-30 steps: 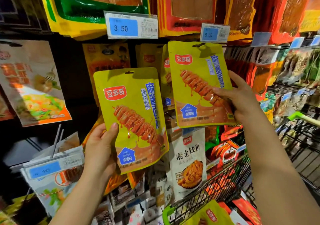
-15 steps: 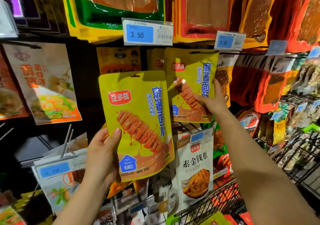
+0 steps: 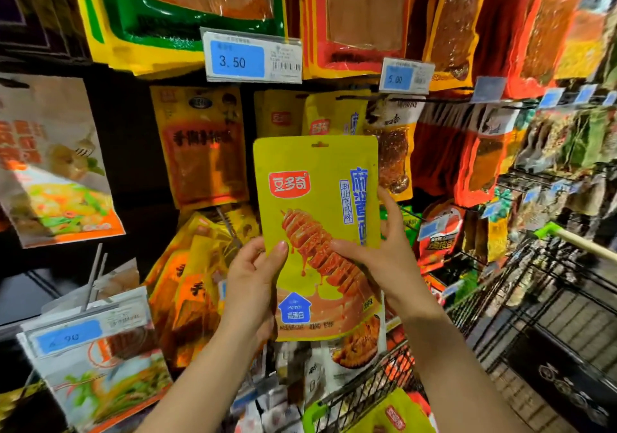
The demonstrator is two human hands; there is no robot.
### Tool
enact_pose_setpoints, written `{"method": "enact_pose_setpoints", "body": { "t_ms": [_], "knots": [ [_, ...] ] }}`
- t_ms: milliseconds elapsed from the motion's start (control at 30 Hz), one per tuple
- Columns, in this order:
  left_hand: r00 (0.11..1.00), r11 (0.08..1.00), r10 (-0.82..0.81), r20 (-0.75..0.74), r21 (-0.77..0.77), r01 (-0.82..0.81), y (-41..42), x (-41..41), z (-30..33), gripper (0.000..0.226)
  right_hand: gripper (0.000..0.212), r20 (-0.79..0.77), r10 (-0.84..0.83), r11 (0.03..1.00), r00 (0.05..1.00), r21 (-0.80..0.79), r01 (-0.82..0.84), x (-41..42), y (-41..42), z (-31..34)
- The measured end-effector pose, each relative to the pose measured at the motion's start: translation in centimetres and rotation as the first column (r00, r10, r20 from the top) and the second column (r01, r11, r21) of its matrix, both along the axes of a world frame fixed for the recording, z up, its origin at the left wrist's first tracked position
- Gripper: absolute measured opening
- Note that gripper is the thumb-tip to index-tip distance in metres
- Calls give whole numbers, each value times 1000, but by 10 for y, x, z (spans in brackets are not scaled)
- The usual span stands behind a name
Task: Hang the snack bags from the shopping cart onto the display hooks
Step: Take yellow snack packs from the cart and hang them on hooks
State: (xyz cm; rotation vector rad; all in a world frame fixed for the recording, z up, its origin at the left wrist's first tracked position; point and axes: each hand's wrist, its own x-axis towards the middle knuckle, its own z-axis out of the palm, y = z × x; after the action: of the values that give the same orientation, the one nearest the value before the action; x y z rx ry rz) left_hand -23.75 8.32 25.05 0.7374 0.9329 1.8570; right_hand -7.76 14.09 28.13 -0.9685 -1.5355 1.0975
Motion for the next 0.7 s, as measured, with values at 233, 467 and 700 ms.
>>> {"method": "enact_pose_setpoints", "body": {
  "t_ms": [233, 467, 700],
  "knots": [
    [961, 999, -9, -276, 39, 21, 1, 14, -8, 15, 81, -193, -119, 992, 974, -68, 107, 22, 0, -14],
    [227, 912, 339, -913, 259, -319, 3, -29, -22, 26, 75, -241, -225, 974, 944, -49, 220, 36, 27, 5],
    [-535, 888, 175, -827, 368, -278, 13, -63, -67, 51, 72, -243, -265, 961, 933, 16, 277, 41, 63, 47]
  ]
}}
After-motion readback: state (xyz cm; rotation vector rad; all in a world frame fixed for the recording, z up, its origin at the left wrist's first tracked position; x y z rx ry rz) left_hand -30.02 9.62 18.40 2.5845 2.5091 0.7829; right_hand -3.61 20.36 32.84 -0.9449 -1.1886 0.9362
